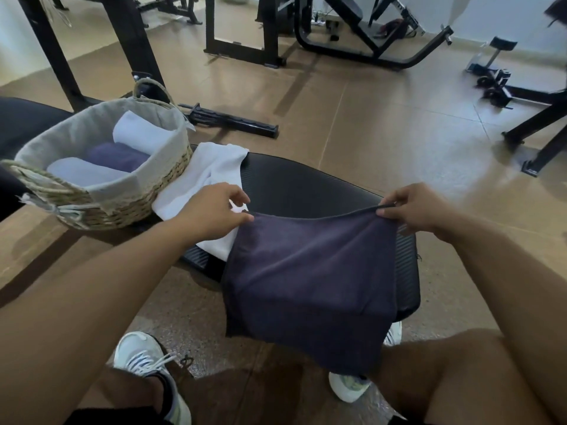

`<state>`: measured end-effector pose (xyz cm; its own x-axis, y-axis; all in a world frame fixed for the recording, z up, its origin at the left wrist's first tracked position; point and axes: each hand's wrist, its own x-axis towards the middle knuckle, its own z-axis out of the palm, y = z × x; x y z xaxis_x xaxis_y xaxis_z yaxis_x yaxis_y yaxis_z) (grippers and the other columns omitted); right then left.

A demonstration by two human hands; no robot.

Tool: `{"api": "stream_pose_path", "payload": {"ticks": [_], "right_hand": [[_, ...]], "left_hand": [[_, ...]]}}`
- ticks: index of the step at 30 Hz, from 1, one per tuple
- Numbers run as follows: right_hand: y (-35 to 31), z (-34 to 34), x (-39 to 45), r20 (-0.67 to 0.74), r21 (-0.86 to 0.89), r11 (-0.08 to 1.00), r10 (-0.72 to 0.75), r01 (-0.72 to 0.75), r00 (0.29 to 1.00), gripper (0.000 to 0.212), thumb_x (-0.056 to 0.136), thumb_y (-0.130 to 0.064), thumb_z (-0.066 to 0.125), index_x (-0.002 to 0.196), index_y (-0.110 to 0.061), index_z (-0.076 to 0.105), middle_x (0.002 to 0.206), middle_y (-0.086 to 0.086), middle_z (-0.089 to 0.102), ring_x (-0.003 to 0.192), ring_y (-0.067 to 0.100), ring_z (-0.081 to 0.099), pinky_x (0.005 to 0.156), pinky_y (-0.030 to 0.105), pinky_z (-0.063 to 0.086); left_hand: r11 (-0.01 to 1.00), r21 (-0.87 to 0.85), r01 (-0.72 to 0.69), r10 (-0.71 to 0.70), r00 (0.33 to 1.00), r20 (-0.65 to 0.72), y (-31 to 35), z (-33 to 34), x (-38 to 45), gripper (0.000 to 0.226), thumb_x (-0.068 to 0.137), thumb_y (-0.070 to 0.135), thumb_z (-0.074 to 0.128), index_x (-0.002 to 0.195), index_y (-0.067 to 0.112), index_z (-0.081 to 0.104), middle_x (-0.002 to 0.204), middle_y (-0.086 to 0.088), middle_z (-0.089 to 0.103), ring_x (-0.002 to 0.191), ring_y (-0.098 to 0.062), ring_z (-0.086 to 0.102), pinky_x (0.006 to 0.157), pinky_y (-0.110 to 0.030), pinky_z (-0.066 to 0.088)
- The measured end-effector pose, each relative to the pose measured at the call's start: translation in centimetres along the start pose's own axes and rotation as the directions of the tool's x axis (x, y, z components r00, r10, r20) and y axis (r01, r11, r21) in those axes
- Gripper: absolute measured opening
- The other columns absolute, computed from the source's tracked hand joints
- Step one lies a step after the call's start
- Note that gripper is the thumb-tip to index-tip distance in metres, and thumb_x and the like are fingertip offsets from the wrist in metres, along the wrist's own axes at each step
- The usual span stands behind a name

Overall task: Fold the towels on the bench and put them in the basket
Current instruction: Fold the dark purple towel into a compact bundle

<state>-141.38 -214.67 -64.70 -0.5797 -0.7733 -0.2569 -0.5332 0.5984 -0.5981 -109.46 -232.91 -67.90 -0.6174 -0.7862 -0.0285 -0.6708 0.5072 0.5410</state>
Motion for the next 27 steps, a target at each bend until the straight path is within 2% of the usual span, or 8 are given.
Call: {"api": "stream_pose_path", "payload": {"ticks": [5,11,13,14,16,18,22,27], "right_hand": [[0.3,0.4,0.3,-0.015,-0.026,0.999,0.04,-0.04,0.999,0.012,0.09,-0.021,0.077,0.08,-0.02,0.07,0.089,0.01,0.069,0.078,0.026,0.066,0.065,0.04,0.06],[0.4,0.6,0.1,-0.002,-0.018,0.998,0.058,-0.058,0.998,0.013,0.093,-0.021,0.073,0.082,-0.018,0.066,0.088,0.008,0.068,0.079,0.023,0.063,0.063,0.035,0.057],[0.3,0.3,-0.3,0.019,0.014,0.998,0.064,-0.064,0.998,0.012,0.094,-0.019,0.071,0.084,-0.016,0.066,0.086,0.008,0.067,0.076,0.023,0.061,0.066,0.036,0.055],[0.2,0.0,-0.5,0.03,0.029,0.997,0.064,-0.064,0.998,0.01,0.095,-0.017,0.071,0.087,-0.013,0.067,0.086,0.01,0.067,0.075,0.024,0.06,0.068,0.037,0.055],[0.0,-0.9,-0.8,0.011,0.043,0.998,0.047,-0.047,0.999,0.005,0.095,-0.014,0.07,0.095,-0.008,0.07,0.087,0.013,0.068,0.076,0.029,0.061,0.074,0.043,0.055],[-0.3,-1.7,-1.0,-0.104,0.035,0.999,-0.002,0.005,0.995,0.007,0.094,-0.016,0.071,0.099,-0.011,0.073,0.087,0.009,0.072,0.083,0.033,0.069,0.084,0.048,0.059],[-1.7,-1.8,-1.4,-0.364,0.048,0.991,-0.102,0.128,0.926,0.006,0.092,-0.029,0.072,0.098,-0.029,0.074,0.092,-0.003,0.076,0.085,0.018,0.073,0.087,0.045,0.06],[-2.3,-1.3,-1.1,-0.437,0.005,0.995,-0.084,0.096,0.896,0.018,0.087,-0.048,0.068,0.095,-0.032,0.071,0.092,-0.007,0.075,0.092,0.02,0.07,0.088,0.046,0.058]], "left_hand": [[0.975,0.222,-0.012,-0.025,0.986,0.163,-0.3,1.2,1.6,0.05,0.083,0.051,0.075,0.123,0.023,0.063,0.122,-0.003,0.057,0.116,-0.023,0.052,0.1,-0.041,0.047],[0.987,0.159,-0.009,-0.02,0.984,0.178,0.4,1.0,2.6,0.027,0.078,0.041,0.083,0.09,0.023,0.066,0.094,0.003,0.062,0.098,-0.022,0.059,0.084,-0.036,0.051],[0.997,-0.056,0.044,-0.033,0.983,0.182,0.6,0.3,2.4,0.028,0.079,0.037,0.085,0.086,0.017,0.066,0.085,0.005,0.064,0.087,-0.015,0.06,0.072,-0.027,0.048],[0.957,-0.271,0.105,-0.043,0.974,0.224,0.9,-0.4,2.1,0.027,0.08,0.033,0.084,0.085,0.015,0.065,0.085,0.003,0.066,0.084,-0.014,0.06,0.071,-0.024,0.047],[0.677,-0.694,0.244,0.01,0.94,0.34,1.4,-2.2,1.6,0.02,0.083,0.024,0.08,0.086,0.017,0.061,0.089,-0.001,0.067,0.087,-0.016,0.061,0.081,-0.026,0.05],[0.483,-0.842,0.24,0.047,0.953,0.299,1.6,-3.5,1.5,0.02,0.084,0.021,0.076,0.081,0.022,0.057,0.09,-0.001,0.068,0.086,-0.017,0.062,0.079,-0.027,0.055],[0.562,-0.821,0.104,-0.072,0.994,0.077,1.8,-3.6,1.7,0.025,0.089,0.013,0.074,0.079,0.02,0.052,0.093,-0.012,0.071,0.077,-0.019,0.064,0.064,-0.027,0.059],[0.713,-0.698,0.072,-0.16,0.985,-0.063,1.5,-2.8,2.0,0.013,0.091,0.016,0.073,0.094,0.015,0.061,0.086,-0.007,0.069,0.064,-0.008,0.06,0.051,-0.017,0.046]]}}
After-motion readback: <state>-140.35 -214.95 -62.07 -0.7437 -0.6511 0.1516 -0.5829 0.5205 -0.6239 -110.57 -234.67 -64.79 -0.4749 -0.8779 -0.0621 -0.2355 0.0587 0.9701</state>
